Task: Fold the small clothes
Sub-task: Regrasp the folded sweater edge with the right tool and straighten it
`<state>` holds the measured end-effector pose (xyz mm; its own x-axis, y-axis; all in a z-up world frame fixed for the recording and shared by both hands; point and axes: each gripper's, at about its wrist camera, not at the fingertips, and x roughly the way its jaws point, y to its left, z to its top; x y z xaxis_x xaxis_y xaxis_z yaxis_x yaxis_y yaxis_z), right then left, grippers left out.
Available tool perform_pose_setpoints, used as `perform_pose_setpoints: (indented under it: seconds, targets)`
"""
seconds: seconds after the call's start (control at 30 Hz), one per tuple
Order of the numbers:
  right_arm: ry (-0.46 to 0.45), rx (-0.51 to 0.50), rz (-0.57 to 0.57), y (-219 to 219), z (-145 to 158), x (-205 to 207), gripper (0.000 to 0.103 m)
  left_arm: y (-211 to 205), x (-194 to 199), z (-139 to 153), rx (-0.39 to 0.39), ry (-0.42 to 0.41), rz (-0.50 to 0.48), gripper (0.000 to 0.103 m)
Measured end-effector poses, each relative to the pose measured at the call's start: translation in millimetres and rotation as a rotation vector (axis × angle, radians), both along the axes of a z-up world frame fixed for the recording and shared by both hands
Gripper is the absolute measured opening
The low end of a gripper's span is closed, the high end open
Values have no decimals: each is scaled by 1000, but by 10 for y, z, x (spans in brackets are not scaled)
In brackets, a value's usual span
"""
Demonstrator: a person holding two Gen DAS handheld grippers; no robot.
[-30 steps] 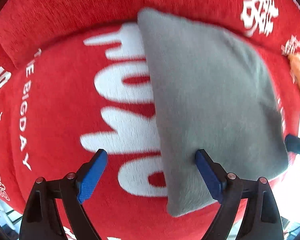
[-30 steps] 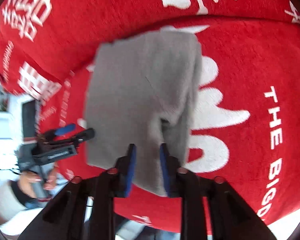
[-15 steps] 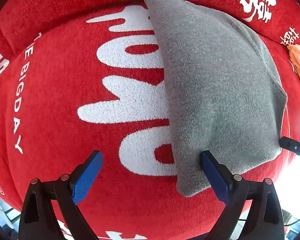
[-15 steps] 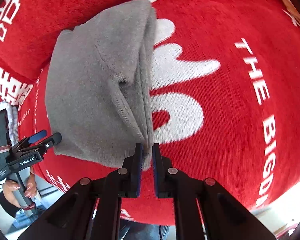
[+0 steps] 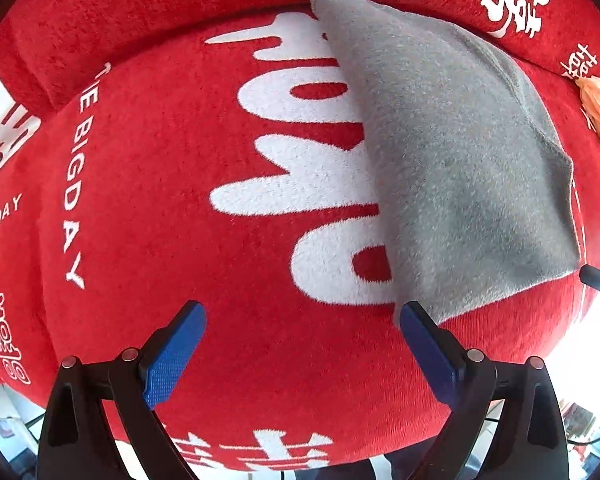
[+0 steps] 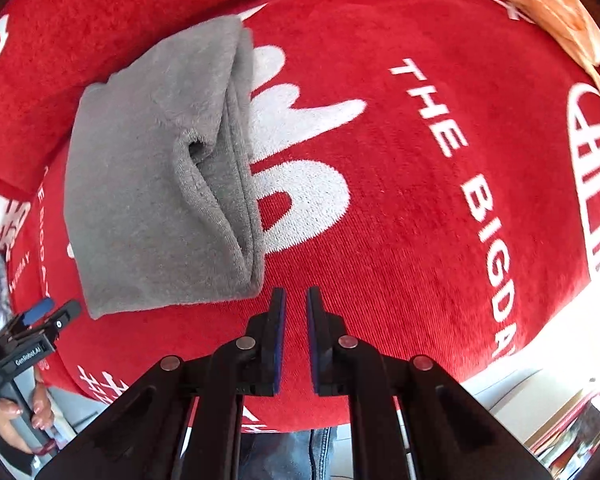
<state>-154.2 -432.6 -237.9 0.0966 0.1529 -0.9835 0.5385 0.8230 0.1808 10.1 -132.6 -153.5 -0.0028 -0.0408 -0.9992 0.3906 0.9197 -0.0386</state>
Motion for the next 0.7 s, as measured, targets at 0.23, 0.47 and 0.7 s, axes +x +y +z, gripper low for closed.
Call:
perform_pose_setpoints:
  seconds: [0.23, 0.47, 0.7]
  targets:
    - [-33, -29, -41, 160, 156, -123, 11, 151, -33, 162, -9, -12, -7, 98]
    - [-68, -4, -38, 441, 213, -125, 14, 94, -56, 79, -4, 9, -7, 98]
    - [-73, 41, 1, 552, 156, 23, 42, 201, -17, 81, -46, -23, 42, 102]
